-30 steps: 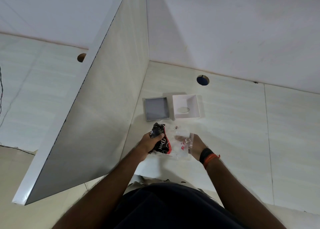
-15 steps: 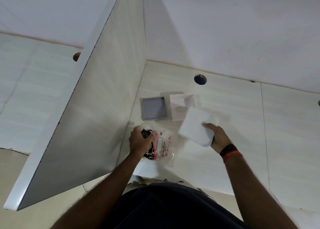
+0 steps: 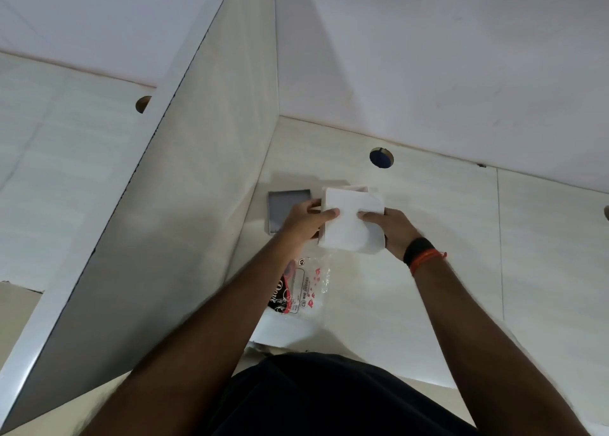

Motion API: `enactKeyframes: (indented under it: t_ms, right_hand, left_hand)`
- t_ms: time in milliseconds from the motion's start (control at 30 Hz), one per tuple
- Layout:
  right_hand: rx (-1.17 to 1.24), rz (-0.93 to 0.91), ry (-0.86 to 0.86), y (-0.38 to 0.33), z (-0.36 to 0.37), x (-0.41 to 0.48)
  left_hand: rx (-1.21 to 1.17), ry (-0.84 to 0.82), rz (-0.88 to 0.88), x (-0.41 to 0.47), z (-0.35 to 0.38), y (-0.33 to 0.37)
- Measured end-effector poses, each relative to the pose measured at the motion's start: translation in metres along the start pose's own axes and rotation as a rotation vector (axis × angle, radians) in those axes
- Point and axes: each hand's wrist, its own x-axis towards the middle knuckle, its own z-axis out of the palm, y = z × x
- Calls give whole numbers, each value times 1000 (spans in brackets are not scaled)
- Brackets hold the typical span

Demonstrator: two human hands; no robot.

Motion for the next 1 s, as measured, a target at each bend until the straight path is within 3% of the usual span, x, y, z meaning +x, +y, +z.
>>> enactKeyframes:
  t_ms: [133, 467, 800, 1000]
  right_hand:
    - [-112, -30, 160, -10, -5, 23]
    - [-309, -15, 315, -16, -12, 68]
    - [-574, -98, 523, -7, -5, 69]
    - [-607, -167, 521, -3, -2, 67]
  left_hand:
    - [52, 78, -18, 21, 9, 5]
    - [307, 285, 15, 66, 21, 8]
    - [544, 336, 31, 65, 25, 0]
    - [583, 365, 126, 64, 26, -2]
